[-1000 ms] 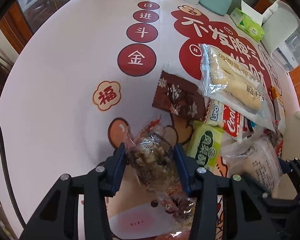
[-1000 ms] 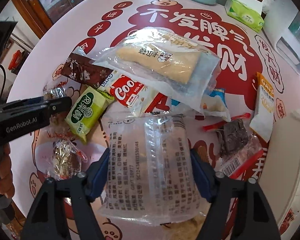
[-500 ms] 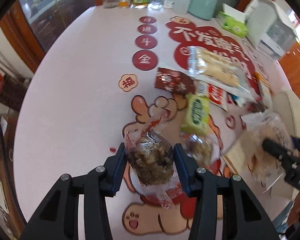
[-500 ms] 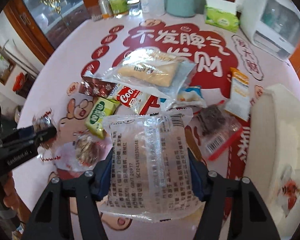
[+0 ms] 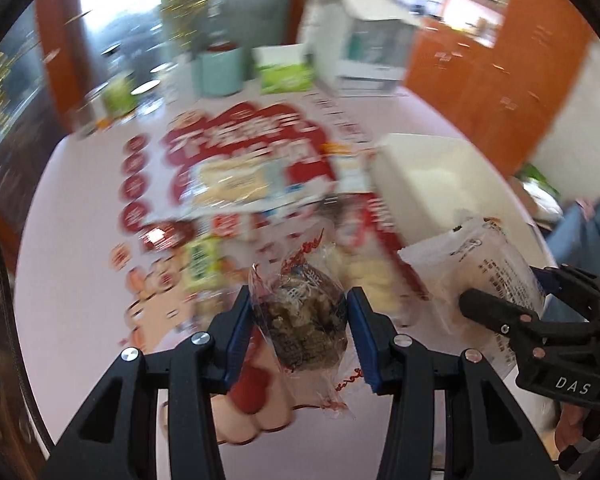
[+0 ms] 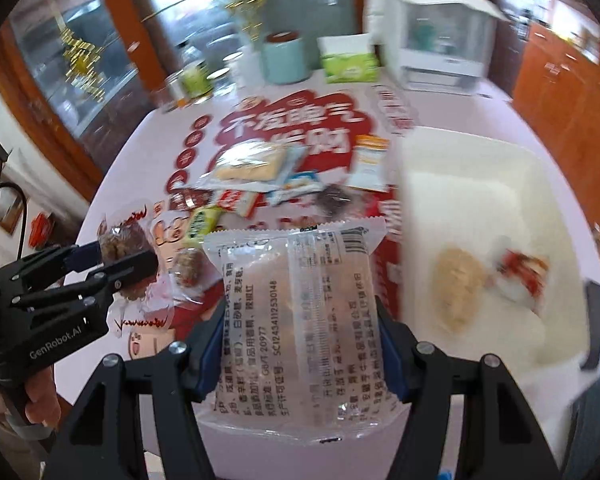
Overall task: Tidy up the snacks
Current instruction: 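Carry both packs over the white tray and release them inside, then move both tools back over the remaining snacks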
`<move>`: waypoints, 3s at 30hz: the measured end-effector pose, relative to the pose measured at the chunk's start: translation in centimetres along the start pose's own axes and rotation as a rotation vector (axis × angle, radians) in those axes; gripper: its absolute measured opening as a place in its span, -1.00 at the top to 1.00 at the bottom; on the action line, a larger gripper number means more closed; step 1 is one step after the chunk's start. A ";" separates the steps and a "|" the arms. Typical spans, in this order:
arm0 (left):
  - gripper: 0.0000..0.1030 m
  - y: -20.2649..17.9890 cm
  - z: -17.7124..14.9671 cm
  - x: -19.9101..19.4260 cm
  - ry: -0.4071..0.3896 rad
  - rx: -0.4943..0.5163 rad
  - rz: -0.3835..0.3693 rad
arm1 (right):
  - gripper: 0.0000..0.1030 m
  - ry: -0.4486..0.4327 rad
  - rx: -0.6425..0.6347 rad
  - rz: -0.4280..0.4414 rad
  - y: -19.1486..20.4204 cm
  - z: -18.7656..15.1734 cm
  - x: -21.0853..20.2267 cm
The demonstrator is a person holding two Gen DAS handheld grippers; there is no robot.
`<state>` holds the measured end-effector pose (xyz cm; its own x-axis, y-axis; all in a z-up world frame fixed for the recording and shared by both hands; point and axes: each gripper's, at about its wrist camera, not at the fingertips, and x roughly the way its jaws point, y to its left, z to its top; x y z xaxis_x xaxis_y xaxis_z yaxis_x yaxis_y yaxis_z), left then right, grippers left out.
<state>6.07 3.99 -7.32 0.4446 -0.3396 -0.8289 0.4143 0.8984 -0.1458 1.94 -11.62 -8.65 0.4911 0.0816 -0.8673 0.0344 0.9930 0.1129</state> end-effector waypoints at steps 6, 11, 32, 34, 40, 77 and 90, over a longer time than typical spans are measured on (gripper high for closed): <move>0.13 -7.0 1.2 0.3 -0.013 0.104 -0.114 | -0.25 -0.061 0.123 -0.082 -5.4 -2.4 -4.5; 0.13 -11.9 2.4 0.7 -0.028 0.154 -0.124 | -0.25 -0.120 0.178 -0.110 -9.9 -2.5 -6.8; 0.04 -25.1 7.9 8.4 0.021 0.039 -0.005 | -0.31 -0.155 0.045 -0.050 -24.1 8.5 -4.2; -0.62 -25.3 8.1 8.2 0.001 0.034 0.032 | -0.38 -0.148 0.030 -0.045 -24.3 9.5 -3.3; -0.86 -24.1 8.1 7.3 -0.046 -0.029 0.101 | -0.43 -0.172 0.009 0.008 -24.6 10.9 -1.8; -0.86 -5.8 3.3 -11.0 -0.278 -0.207 0.407 | -0.45 -0.147 -0.111 0.165 -11.6 7.6 -6.6; -0.88 9.0 4.7 -16.3 -0.320 -0.207 0.460 | -0.44 -0.347 -0.052 0.109 -1.6 11.7 -10.6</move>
<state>6.26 16.30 7.46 0.7723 0.0593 -0.6325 -0.0269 0.9978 0.0607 6.83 -15.05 6.06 0.7559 0.1624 -0.6343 -0.0745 0.9838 0.1630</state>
